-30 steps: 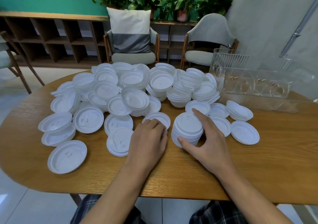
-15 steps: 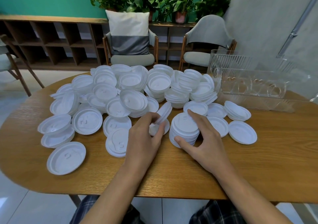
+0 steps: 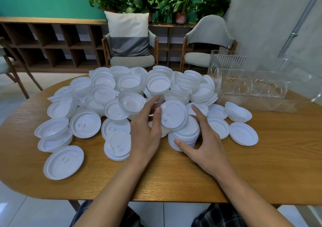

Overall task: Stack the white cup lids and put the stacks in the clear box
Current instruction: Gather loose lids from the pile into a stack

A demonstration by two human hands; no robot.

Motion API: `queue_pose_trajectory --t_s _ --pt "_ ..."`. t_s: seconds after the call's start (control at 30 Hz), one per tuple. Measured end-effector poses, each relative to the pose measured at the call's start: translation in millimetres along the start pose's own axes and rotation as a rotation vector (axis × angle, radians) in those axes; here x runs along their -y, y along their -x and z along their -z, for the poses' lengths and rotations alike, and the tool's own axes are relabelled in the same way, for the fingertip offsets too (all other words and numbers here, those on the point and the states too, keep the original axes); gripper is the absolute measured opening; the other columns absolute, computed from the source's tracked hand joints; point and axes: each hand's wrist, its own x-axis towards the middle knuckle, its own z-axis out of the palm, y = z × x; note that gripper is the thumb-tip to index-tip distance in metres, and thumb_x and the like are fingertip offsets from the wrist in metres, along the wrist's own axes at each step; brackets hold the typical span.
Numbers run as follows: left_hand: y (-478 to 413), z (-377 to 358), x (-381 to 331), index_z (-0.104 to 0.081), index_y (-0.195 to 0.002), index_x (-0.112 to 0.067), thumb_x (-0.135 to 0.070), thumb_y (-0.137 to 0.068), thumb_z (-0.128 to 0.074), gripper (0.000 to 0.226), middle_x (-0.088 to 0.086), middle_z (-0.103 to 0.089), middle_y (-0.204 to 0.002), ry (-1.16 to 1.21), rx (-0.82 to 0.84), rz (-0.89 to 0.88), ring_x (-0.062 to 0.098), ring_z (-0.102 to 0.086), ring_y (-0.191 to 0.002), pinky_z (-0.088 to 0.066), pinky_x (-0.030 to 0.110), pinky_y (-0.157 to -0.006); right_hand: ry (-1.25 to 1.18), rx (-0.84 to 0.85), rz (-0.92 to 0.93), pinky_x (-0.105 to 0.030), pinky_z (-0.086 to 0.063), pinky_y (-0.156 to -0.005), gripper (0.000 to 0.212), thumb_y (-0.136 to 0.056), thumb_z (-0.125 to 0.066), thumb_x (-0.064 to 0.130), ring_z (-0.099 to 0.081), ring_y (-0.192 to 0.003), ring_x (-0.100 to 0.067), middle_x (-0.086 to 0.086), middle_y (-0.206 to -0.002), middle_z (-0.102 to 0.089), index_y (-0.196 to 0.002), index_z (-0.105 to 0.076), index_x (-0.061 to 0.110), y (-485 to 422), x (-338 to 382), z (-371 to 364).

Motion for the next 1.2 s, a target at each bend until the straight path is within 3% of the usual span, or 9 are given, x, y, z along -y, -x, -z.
queue_pose_trajectory --t_s 0.1,0.23,0.37,0.53,0.63,0.73,0.87,1.03,1.2 --pt "-7.6 -9.8 1.9 -0.069 -0.122 -0.018 -0.017 -0.106 -0.062 0.017 -0.015 -0.076 -0.103 0.045 0.087 0.061 0.002 -0.07 -0.103 -0.052 0.017 -0.083 0.0 0.003 0.029 -0.005 -0.033 -0.108 0.103 -0.082 -0.087 0.041 -0.038 -0.141 0.014 0.028 -0.152 -0.046 -0.159 -0.021 0.052 1.2 1.3 -0.2" --pt "-11.9 -20.0 5.7 -0.076 -0.103 -0.017 -0.017 -0.105 -0.062 0.014 -0.016 -0.076 -0.094 0.071 0.215 0.119 0.004 -0.07 -0.094 -0.049 0.017 -0.078 0.015 0.011 0.045 -0.009 -0.033 -0.113 0.099 -0.082 -0.087 0.04 -0.036 -0.144 0.011 0.026 -0.156 -0.043 -0.161 -0.027 0.044 0.6 -0.5 -0.8" --pt "-5.2 -18.7 6.3 -0.08 -0.107 -0.021 -0.04 -0.107 -0.055 0.031 -0.015 -0.077 -0.103 0.118 0.258 0.115 0.007 -0.07 -0.103 -0.05 0.02 -0.084 0.036 0.012 0.044 -0.01 -0.036 -0.11 0.088 -0.083 -0.085 0.045 -0.041 -0.14 0.01 0.026 -0.149 -0.049 -0.156 -0.038 0.04 0.8 0.2 -0.4" --pt "3.9 -11.5 5.1 -0.075 -0.121 -0.034 -0.064 -0.076 -0.076 0.054 -0.013 -0.061 -0.109 -0.03 0.324 0.031 0.01 -0.062 -0.105 -0.04 0.008 -0.084 0.032 0.0 0.048 -0.004 -0.036 -0.102 0.078 -0.082 -0.081 0.048 -0.046 -0.133 0.013 0.03 -0.14 -0.052 -0.151 -0.046 0.036 2.2 3.7 -0.2" --pt "5.8 -9.4 4.7 -0.068 -0.129 -0.037 -0.057 -0.074 -0.084 0.061 -0.015 -0.064 -0.11 -0.038 0.302 -0.023 0.012 -0.063 -0.103 -0.047 0.016 -0.084 0.013 0.002 0.029 -0.006 -0.039 -0.102 0.085 -0.08 -0.084 0.047 -0.048 -0.132 0.011 0.026 -0.142 -0.054 -0.154 -0.042 0.037 2.4 2.2 0.2" --pt "4.4 -7.1 0.8 -0.063 -0.137 -0.029 -0.041 -0.076 -0.088 0.068 -0.016 -0.071 -0.114 0.024 0.304 -0.007 0.013 -0.067 -0.107 -0.053 0.026 -0.091 -0.015 -0.003 0.01 -0.01 -0.042 -0.104 0.089 -0.078 -0.078 0.06 -0.05 -0.133 0.007 0.021 -0.144 -0.056 -0.155 -0.037 0.041 2.6 3.3 1.1" --pt "5.0 -4.7 0.4 -0.058 -0.141 -0.033 -0.04 -0.079 -0.085 0.068 -0.02 -0.072 -0.121 0.002 0.345 0.006 0.008 -0.065 -0.118 -0.052 0.037 -0.099 -0.017 0.008 0.003 -0.013 -0.043 -0.106 0.089 -0.078 -0.078 0.059 -0.049 -0.135 0.006 0.022 -0.145 -0.055 -0.156 -0.037 0.04 2.8 3.4 1.3" --pt "6.5 -6.7 -2.1 -0.056 -0.142 -0.041 -0.05 -0.071 -0.094 0.081 -0.021 -0.067 -0.128 -0.007 0.421 0.07 0.003 -0.059 -0.127 -0.05 0.031 -0.104 0.009 0.02 0.0 -0.008 -0.041 -0.103 0.096 -0.074 -0.091 0.039 -0.049 -0.132 0.009 0.022 -0.144 -0.056 -0.155 -0.039 0.04 1.8 -2.1 1.6" --pt "4.9 -5.9 -1.1 -0.052 -0.148 -0.03 -0.027 -0.075 -0.095 0.084 -0.012 -0.066 -0.133 0.084 0.388 0.052 0.007 -0.061 -0.129 -0.05 0.03 -0.109 -0.007 0.021 0.009 -0.007 -0.039 -0.104 0.095 -0.075 -0.09 0.041 -0.048 -0.134 0.009 0.022 -0.145 -0.055 -0.156 -0.039 0.039 1.7 -1.4 1.5"
